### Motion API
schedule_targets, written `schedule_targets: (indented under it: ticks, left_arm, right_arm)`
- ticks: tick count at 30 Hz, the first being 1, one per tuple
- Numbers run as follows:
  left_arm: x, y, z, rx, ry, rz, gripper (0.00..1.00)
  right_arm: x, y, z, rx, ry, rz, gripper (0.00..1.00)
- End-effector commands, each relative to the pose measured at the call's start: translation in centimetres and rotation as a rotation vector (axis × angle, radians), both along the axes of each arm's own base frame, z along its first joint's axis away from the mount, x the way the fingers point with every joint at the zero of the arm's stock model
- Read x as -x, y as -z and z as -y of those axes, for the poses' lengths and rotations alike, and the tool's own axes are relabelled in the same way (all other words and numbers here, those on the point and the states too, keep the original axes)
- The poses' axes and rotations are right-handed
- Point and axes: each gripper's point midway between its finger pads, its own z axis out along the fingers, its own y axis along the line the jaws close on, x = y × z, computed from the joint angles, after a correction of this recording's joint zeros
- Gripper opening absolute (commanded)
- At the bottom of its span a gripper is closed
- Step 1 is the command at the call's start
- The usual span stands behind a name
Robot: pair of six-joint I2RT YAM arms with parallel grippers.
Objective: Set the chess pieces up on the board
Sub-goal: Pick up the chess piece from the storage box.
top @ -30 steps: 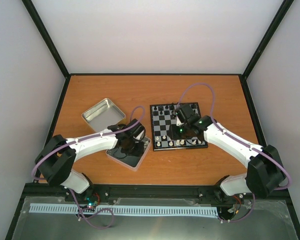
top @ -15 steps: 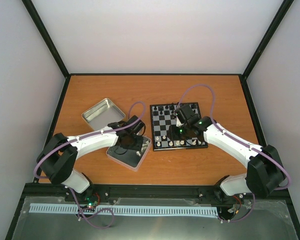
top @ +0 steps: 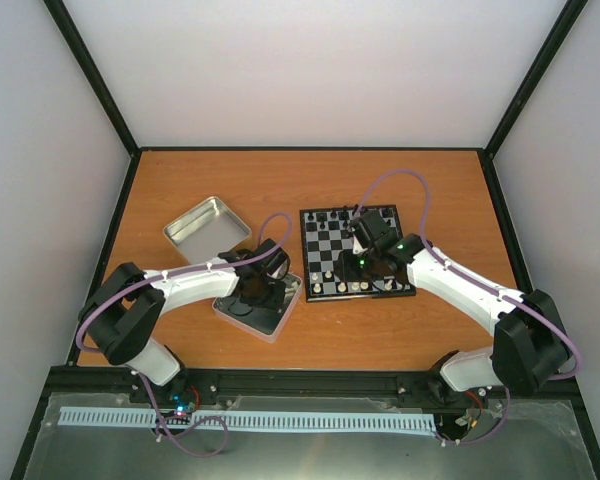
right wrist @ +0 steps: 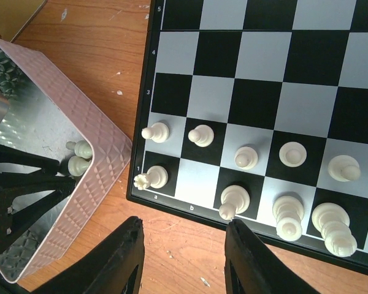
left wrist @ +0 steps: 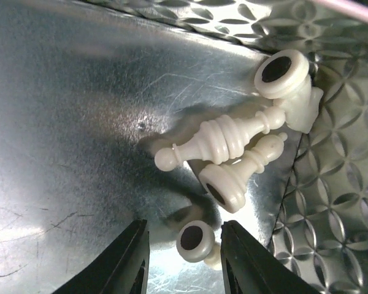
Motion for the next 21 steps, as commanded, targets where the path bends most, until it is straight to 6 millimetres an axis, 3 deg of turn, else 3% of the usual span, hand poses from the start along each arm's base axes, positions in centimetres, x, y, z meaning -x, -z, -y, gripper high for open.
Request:
schedule_targets:
  ticks: [1, 12, 21]
  left_arm:
    - [0.2, 0.7, 0.2, 0.002, 0.007, -0.030, 0.32]
    - [0.2, 0.8, 0.1, -0.003, -0.016, -0.037, 0.18]
    - [0.8, 1.6, -1.9, -0.112, -0.043, -0.064, 0.22]
  right_arm:
    - [-0.1, 0.0, 0.0, -0.009, 0.006, 0.010, 0.37]
    - [-0.1, 0.1, 0.0, -0.012, 0.004, 0.016, 0.37]
    - [0.0, 0.0, 0.2, -0.018, 0.010, 0.023, 0.37]
